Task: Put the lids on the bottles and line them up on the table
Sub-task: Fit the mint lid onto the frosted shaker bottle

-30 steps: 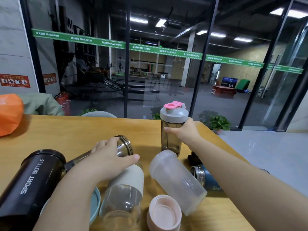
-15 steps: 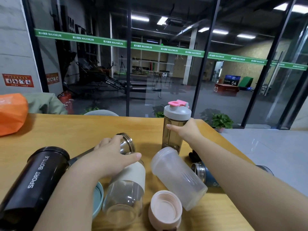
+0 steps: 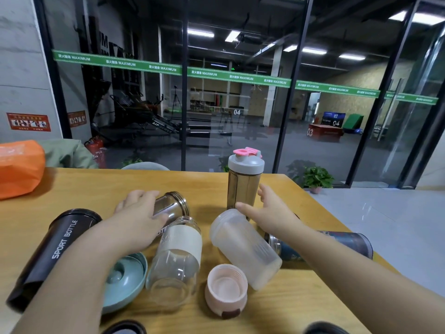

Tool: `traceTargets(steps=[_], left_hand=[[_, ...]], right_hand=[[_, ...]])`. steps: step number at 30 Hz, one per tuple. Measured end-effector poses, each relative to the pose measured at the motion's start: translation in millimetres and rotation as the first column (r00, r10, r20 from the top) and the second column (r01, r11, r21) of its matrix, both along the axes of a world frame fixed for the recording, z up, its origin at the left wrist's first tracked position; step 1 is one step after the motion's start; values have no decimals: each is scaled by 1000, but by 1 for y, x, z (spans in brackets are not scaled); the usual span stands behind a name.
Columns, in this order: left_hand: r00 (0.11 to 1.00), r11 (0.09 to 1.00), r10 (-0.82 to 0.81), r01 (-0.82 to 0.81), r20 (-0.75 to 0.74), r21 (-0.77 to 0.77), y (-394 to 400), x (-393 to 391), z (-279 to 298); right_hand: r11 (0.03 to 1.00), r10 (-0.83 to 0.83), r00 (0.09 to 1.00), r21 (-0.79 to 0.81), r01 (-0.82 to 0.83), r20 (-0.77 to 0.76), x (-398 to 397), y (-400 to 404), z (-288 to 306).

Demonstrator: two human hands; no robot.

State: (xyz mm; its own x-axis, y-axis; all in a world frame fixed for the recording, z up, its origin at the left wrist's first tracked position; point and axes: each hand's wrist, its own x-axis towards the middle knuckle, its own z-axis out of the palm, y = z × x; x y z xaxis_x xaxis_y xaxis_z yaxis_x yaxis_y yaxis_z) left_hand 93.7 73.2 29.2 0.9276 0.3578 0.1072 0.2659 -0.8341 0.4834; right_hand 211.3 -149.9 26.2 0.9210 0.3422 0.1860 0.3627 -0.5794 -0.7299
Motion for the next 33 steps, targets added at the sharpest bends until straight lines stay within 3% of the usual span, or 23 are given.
traceTargets(steps=[3, 6, 12, 16, 22, 33], left_hand=[[993, 994, -109, 110, -55, 16, 7, -16, -9], [975, 983, -181, 184, -129, 12, 14, -30, -14], [951, 984, -115, 148, -286, 98, 19, -43, -20], [918, 957, 46, 74, -395, 282, 10, -46, -20], [875, 917, 186, 8, -446, 398, 6, -47, -25], [879, 932, 159, 16, -450, 361, 7, -47, -25]], right_hand=[[978, 64, 990, -203, -38, 123, -20, -15, -6], [941, 99, 991, -332, -63, 94, -32, -26, -16], [881, 87, 995, -469, -59, 38, -46, -33, -29], [856, 60, 998, -514, -54, -5, -50, -37, -30], [825, 10, 1000, -565, -17, -16, -59, -32, -33], [825, -22, 999, -565, -4, -39, -63, -29, -33]])
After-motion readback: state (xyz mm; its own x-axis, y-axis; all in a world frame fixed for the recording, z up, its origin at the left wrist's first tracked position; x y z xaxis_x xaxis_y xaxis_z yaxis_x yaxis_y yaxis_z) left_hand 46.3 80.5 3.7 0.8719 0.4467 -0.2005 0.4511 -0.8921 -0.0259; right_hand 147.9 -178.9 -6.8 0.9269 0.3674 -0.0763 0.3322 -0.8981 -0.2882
